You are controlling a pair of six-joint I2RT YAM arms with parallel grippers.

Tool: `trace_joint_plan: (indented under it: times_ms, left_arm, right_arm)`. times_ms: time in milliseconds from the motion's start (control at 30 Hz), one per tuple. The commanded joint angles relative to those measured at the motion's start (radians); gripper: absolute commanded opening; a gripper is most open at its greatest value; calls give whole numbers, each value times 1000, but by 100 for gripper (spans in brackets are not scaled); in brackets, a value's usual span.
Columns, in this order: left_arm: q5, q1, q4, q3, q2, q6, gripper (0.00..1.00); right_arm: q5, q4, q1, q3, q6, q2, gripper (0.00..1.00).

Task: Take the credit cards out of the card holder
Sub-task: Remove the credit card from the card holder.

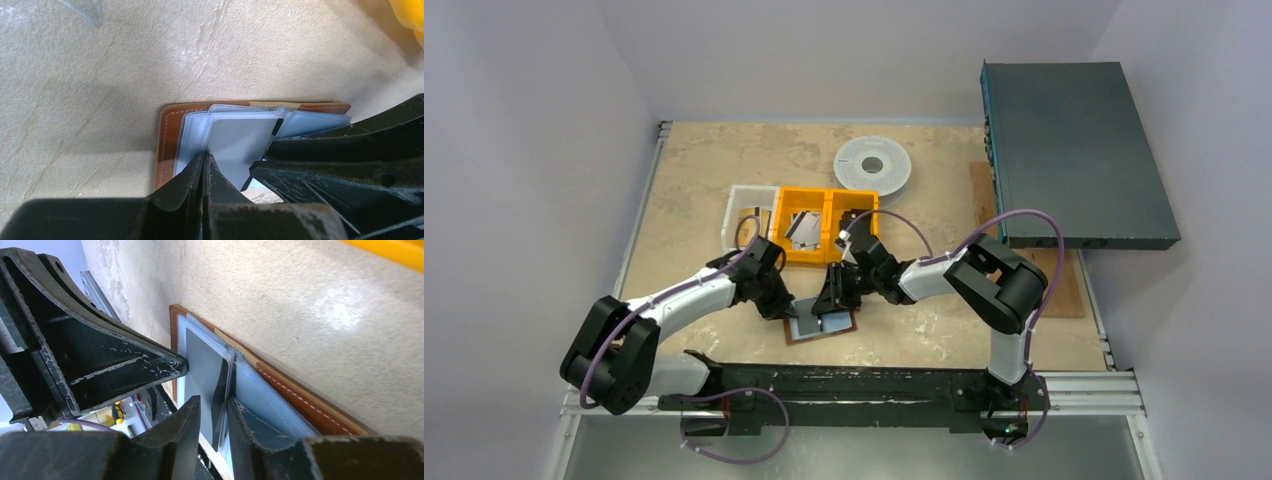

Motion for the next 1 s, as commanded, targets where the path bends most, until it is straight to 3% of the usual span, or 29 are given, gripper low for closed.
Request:
trace_joint_plan:
  times_ms: [0,233,633,967]
  left_arm:
    - [-74,-18,-31,-64,72,-21,0]
    - [-94,-18,-63,-65,70,-33,0]
    - [-120,-18,-88,-68,61,-44,0]
    - [-123,-18,-91,-70,54,-46,0]
  right_arm:
    - [-18,45,-5,-46,27,9,25]
    - [-24,86,-12,-68,51,-4,20]
    - [-59,262,-25,-156,132,-23,21]
    - [-62,300,-33,-181,152,-27,20]
